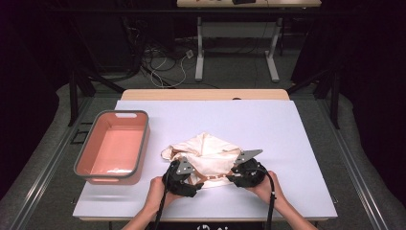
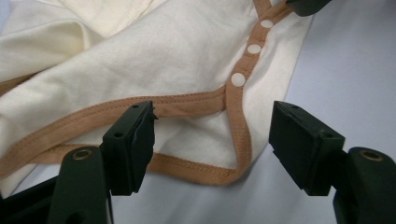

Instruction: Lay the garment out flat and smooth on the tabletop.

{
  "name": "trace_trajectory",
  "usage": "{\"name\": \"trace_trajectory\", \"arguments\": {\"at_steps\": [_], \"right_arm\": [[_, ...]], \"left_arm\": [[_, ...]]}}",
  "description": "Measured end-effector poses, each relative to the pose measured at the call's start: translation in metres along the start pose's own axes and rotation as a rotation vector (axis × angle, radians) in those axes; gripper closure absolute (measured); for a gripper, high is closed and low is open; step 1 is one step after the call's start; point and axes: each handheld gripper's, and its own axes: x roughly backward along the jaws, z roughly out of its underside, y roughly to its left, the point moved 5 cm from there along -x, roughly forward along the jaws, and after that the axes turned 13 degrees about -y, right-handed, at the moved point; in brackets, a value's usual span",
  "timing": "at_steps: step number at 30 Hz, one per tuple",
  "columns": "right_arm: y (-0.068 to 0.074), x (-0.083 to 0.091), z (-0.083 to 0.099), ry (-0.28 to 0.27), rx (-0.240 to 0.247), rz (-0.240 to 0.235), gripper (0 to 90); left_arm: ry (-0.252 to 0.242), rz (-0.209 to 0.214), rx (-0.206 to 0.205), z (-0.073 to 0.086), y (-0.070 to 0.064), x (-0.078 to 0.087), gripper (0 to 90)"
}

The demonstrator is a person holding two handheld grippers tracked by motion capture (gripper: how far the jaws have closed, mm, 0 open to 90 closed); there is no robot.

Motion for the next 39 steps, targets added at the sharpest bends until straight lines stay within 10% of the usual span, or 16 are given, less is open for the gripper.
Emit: {"name": "trace_trajectory", "arguments": {"at_steps": [4, 20, 39], "right_arm": [[0.0, -0.005, 0.001, 0.028, 0.007, 0.0, 64.0], [-0.001, -0.009, 0.006, 0.05, -0.02, -0.026, 87.7], [0.014, 0.003, 0.004, 0.079, 0.001, -0.108, 87.7]], "left_arm": [[0.04, -0.057, -0.002, 0.003, 0.002, -0.007, 39.6], [0.034, -0.006, 0.018, 0.002, -0.011, -0.01, 83.9], [0.074, 0.039, 0.057, 0.002, -0.01, 0.004, 86.9]]}}
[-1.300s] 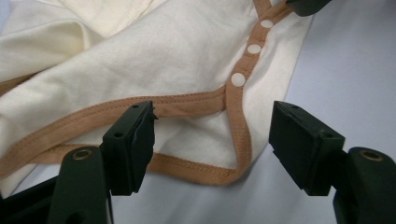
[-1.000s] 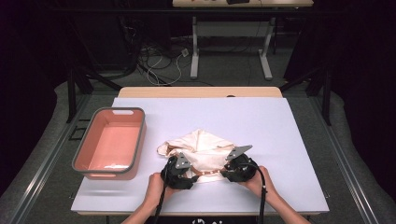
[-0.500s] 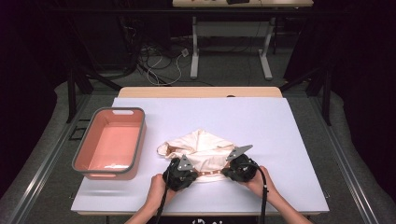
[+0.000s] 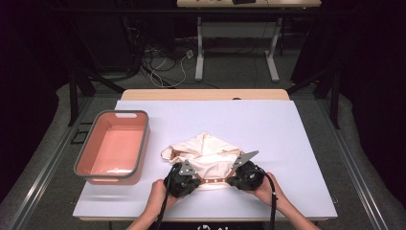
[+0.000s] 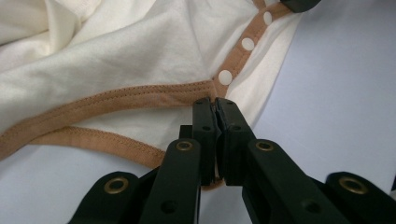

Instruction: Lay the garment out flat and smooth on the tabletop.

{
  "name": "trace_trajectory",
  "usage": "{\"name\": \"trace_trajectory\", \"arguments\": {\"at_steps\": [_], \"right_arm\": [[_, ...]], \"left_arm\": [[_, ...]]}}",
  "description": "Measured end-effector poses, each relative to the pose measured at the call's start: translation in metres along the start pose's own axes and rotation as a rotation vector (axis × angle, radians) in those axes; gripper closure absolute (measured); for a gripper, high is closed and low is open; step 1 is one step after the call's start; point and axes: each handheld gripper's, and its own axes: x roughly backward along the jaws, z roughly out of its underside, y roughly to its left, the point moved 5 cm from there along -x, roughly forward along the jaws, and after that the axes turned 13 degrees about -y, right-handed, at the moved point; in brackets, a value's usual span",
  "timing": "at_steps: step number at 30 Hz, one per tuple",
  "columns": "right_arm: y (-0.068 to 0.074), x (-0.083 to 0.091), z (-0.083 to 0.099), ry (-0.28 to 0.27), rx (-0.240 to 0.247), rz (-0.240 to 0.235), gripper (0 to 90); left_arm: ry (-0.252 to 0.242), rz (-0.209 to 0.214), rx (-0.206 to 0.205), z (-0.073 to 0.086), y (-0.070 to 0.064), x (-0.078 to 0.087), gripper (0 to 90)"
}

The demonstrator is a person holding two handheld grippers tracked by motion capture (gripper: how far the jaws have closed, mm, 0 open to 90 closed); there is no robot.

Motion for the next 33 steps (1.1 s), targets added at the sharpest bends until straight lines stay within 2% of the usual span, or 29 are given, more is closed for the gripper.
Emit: {"name": "trace_trajectory", "arguments": {"at_steps": [4, 9, 11, 12, 13, 14, 17, 19, 20, 21, 22, 23, 24, 26, 27, 29, 30, 31, 33], "right_arm": [[0.006, 0.002, 0.0, 0.017, 0.002, -0.026, 87.7], [0.01, 0.002, 0.0, 0.034, 0.003, -0.043, 87.5], [0.01, 0.001, 0.001, 0.041, 0.014, -0.046, 81.6], [0.01, 0.001, 0.001, 0.041, 0.014, -0.046, 81.6], [0.008, 0.001, 0.0, 0.034, 0.005, -0.037, 76.8], [0.008, 0.001, 0.0, 0.034, 0.005, -0.037, 76.8], [0.001, 0.004, -0.002, 0.008, -0.001, -0.012, 67.1], [-0.008, 0.008, -0.003, 0.002, 0.0, 0.041, 55.7], [-0.008, 0.008, -0.003, 0.002, 0.0, 0.041, 55.7], [-0.012, 0.008, -0.003, -0.004, -0.002, 0.061, 52.5], [-0.021, 0.01, -0.002, -0.015, -0.008, 0.103, 50.8], [-0.025, 0.011, -0.002, -0.024, -0.012, 0.13, 50.3], [-0.025, 0.011, -0.002, -0.024, -0.012, 0.13, 50.3], [-0.033, 0.013, -0.002, -0.037, -0.003, 0.189, 49.5], [-0.041, 0.015, -0.002, -0.049, 0.007, 0.241, 49.9], [-0.048, 0.015, -0.002, -0.061, 0.002, 0.281, 50.5], [-0.052, 0.015, -0.002, -0.059, 0.012, 0.309, 51.3], [-0.052, 0.015, -0.002, -0.059, 0.012, 0.309, 51.3], [-0.059, 0.014, -0.001, -0.063, 0.013, 0.343, 51.9]], "left_arm": [[0.025, 0.011, 0.009, 0.003, 0.001, 0.004, 87.1], [0.03, 0.015, 0.006, 0.006, -0.003, 0.009, 87.1], [0.025, 0.007, 0.0, 0.007, -0.003, 0.009, 81.9], [0.025, 0.004, -0.003, 0.007, -0.001, 0.01, 81.9], [0.023, -0.001, -0.001, 0.006, 0.0, 0.01, 73.9], [0.018, -0.009, 0.003, 0.006, 0.002, 0.01, 73.9], [0.015, -0.033, 0.025, 0.006, 0.008, 0.012, 62.6], [0.015, -0.057, 0.033, 0.007, 0.014, 0.013, 57.2], [0.01, -0.075, 0.043, 0.007, 0.017, 0.014, 57.2], [0.011, -0.092, 0.047, 0.007, 0.021, 0.015, 53.9], [-0.001, -0.127, 0.065, 0.008, 0.028, 0.017, 51.9], [-0.005, -0.146, 0.077, 0.008, 0.032, 0.018, 49.6], [-0.005, -0.146, 0.077, 0.008, 0.032, 0.018, 49.5], [-0.007, -0.185, 0.081, 0.009, 0.04, 0.019, 48.6], [-0.014, -0.203, 0.092, 0.01, 0.045, 0.02, 46.2], [-0.03, -0.242, 0.116, 0.011, 0.058, 0.022, 43.1], [-0.03, -0.242, 0.116, 0.011, 0.058, 0.022, 43.2], [-0.038, -0.249, 0.128, 0.011, 0.062, 0.023, 43.2], [-0.052, -0.265, 0.142, 0.01, 0.068, 0.024, 42.0]]}}
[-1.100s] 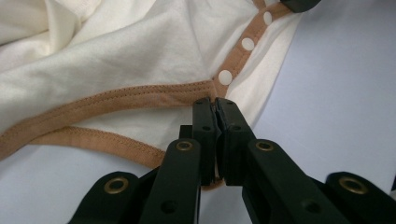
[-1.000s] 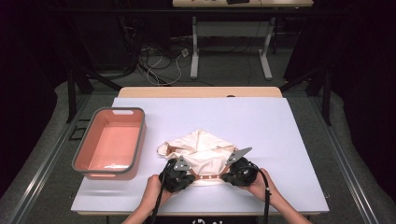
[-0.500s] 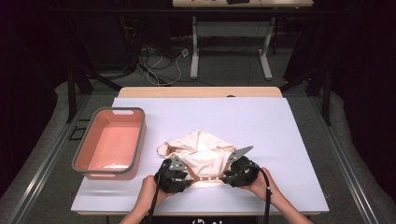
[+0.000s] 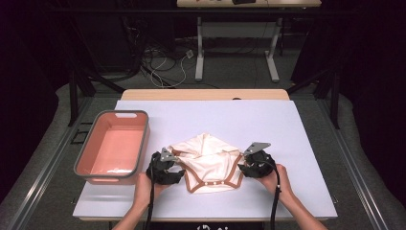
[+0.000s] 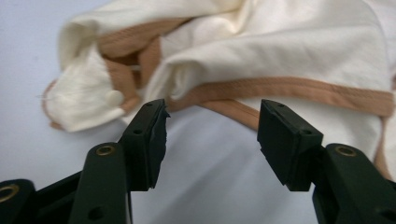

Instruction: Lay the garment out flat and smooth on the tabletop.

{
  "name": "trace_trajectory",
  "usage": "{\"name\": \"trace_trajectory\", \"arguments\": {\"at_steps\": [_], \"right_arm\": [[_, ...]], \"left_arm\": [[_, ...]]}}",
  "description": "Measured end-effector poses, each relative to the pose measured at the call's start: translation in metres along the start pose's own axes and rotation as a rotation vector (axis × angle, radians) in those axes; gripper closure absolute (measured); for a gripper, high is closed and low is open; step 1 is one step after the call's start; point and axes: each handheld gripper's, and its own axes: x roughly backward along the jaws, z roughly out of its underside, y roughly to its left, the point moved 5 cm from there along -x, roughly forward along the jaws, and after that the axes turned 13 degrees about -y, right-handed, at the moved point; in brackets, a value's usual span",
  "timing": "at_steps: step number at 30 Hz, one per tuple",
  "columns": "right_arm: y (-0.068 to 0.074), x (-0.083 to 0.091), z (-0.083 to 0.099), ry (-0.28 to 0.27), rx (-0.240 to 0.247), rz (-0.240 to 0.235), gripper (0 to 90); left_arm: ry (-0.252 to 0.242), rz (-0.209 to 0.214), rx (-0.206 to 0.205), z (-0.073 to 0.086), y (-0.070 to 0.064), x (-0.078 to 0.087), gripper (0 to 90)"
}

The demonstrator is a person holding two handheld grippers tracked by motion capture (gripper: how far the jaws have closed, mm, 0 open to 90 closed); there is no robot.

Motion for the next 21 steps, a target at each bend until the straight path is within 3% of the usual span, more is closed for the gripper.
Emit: {"name": "trace_trajectory", "arguments": {"at_steps": [3, 7, 9, 12, 15, 21], "right_arm": [[-0.009, -0.006, -0.001, -0.003, 0.003, 0.044, 57.1], [-0.013, -0.012, -0.003, -0.018, -0.008, 0.059, 61.8], [-0.015, -0.015, -0.004, -0.016, -0.015, 0.059, 65.1], [-0.016, -0.022, -0.002, -0.009, -0.033, 0.042, 77.1], [-0.017, -0.022, 0.0, -0.001, -0.042, 0.033, 84.6], [-0.017, -0.022, 0.001, 0.006, -0.052, 0.037, 88.5]], "left_arm": [[-0.008, -0.018, -0.001, -0.002, 0.004, -0.003, 42.7], [-0.008, -0.011, -0.002, -0.003, 0.004, -0.009, 44.7], [-0.007, 0.001, -0.007, -0.003, 0.005, -0.012, 47.6], [-0.008, 0.017, -0.006, -0.002, 0.004, -0.017, 51.2], [-0.033, 0.035, 0.006, -0.002, 0.005, -0.019, 54.5], [-0.064, 0.067, 0.015, -0.001, 0.004, -0.021, 70.5]]}}
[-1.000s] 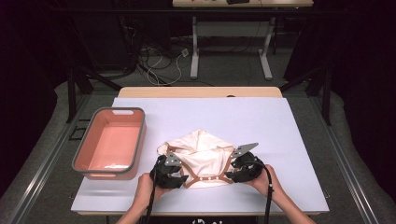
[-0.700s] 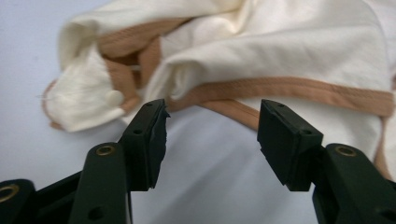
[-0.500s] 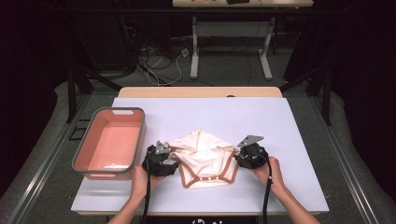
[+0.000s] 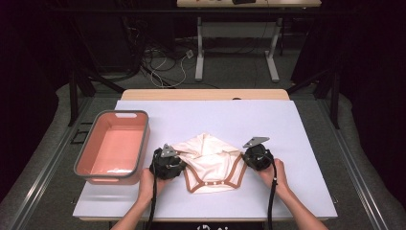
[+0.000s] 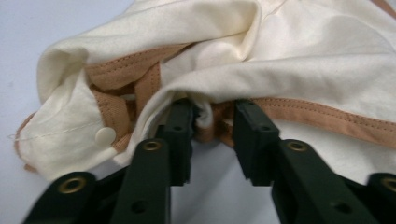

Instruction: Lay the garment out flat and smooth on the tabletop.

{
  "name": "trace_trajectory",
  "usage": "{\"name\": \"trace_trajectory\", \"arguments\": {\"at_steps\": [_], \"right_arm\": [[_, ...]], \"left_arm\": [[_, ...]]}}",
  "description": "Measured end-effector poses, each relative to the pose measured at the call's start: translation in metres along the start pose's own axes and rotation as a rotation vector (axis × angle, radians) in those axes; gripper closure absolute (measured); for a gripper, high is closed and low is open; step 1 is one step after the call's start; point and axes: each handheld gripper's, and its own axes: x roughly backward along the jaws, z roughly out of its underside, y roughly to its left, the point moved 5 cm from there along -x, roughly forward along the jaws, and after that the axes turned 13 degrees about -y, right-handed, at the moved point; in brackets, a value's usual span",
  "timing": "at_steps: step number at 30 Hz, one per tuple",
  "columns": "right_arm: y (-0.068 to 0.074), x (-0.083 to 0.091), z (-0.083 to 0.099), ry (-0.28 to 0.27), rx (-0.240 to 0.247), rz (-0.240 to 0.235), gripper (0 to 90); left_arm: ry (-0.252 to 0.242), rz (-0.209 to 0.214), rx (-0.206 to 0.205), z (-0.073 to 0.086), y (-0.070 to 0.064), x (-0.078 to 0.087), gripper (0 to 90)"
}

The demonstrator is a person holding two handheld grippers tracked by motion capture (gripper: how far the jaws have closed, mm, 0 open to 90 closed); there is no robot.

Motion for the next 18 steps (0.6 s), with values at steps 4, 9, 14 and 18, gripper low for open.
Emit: {"name": "trace_trajectory", "arguments": {"at_steps": [4, 9, 14, 18], "right_arm": [[0.0, 0.002, 0.0, 0.002, 0.002, 0.004, 88.8], [0.0, 0.006, 0.002, 0.004, -0.002, 0.008, 88.9], [-0.001, 0.01, 0.003, -0.002, -0.01, 0.01, 88.9], [-0.001, 0.013, 0.003, -0.005, -0.013, 0.011, 88.9]], "left_arm": [[-0.006, 0.014, 0.006, 0.001, -0.001, 0.001, 83.1], [-0.001, 0.009, 0.005, 0.0, -0.001, 0.008, 85.6], [-0.003, 0.007, 0.004, 0.0, 0.0, 0.015, 86.0], [0.003, 0.004, 0.0, 0.0, 0.001, 0.017, 86.2]]}}
